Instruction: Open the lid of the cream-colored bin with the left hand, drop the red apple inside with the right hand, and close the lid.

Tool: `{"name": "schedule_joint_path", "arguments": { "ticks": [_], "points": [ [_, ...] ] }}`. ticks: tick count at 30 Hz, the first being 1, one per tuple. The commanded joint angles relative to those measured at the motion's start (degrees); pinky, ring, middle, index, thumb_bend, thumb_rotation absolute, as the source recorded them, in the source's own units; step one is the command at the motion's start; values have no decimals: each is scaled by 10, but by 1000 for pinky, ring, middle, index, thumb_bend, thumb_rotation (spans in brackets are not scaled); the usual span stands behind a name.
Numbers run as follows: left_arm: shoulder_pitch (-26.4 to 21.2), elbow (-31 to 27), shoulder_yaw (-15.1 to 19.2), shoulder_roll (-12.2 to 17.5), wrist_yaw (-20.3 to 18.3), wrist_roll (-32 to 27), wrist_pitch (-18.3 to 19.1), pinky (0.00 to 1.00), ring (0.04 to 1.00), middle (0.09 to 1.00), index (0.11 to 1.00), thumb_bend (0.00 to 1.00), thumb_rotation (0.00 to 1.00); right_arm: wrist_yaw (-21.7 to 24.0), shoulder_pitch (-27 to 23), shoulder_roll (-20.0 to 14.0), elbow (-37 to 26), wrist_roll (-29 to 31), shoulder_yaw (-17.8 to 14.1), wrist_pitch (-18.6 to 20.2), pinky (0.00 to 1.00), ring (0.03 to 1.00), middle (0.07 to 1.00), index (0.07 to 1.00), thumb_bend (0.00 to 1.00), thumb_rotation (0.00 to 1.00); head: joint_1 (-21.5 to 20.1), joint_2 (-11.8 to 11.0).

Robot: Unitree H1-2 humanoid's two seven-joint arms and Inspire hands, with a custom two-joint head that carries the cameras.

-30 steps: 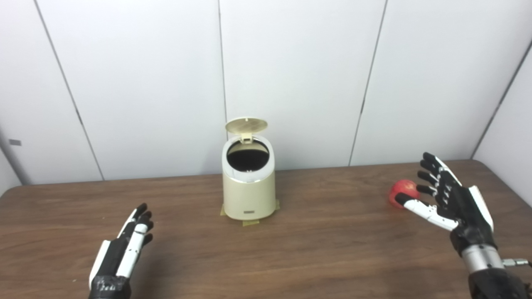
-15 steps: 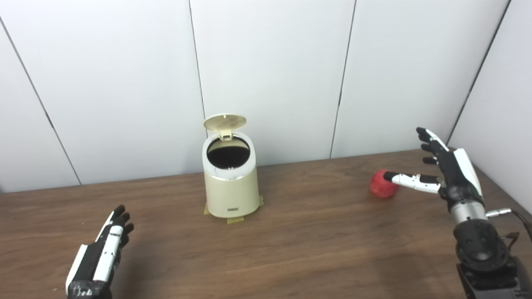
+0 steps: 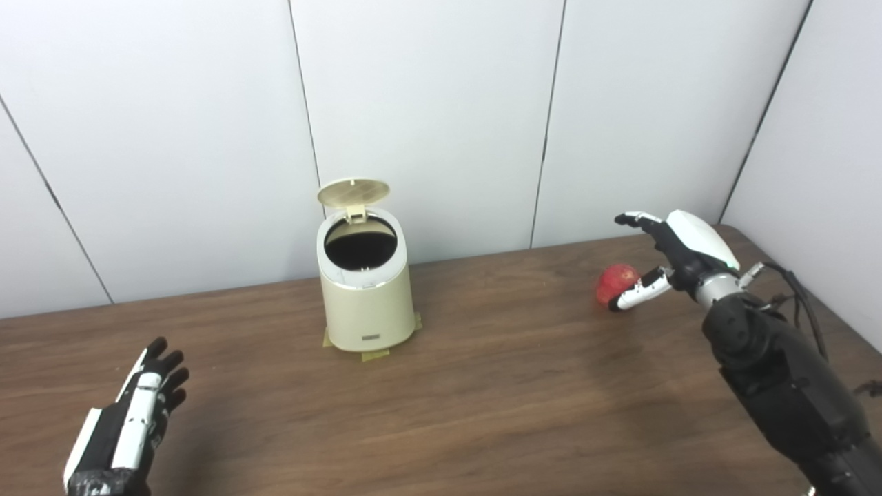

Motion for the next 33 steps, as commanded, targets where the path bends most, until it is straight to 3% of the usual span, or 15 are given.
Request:
{"name": "schedule_joint_path", "arguments": {
  "ticks": [1, 7, 13, 25, 33],
  "points": [
    [-19, -22, 1, 13, 5, 2, -1, 939, 927, 938, 988, 362, 852, 14, -46, -24, 14, -22, 6, -2, 738, 890, 893, 853, 959, 105, 0, 1],
    [-17, -30, -4, 22, 9, -1, -1, 964, 938, 944, 996, 334, 881, 97, -84, -16, 41, -64, 0, 5, 727, 909, 914, 865, 929, 120, -9, 2],
    [-13, -36, -7, 26, 11, -11, 0, 985, 953, 955, 1000, 328, 897, 122, -108, -3, 72, -101, -4, 5, 769, 917, 922, 873, 925, 118, -17, 1],
    [-10, -46, -19, 39, 38, -34, 0, 992, 957, 971, 1000, 252, 970, 95, -123, -4, 136, -76, 2, -12, 734, 886, 900, 863, 886, 130, -18, 3],
    [-10, -50, -34, 48, 56, -49, 0, 995, 968, 978, 1000, 261, 962, 75, -130, -18, 203, -64, 25, -70, 773, 889, 892, 857, 907, 179, -14, 2]
  ]
}}
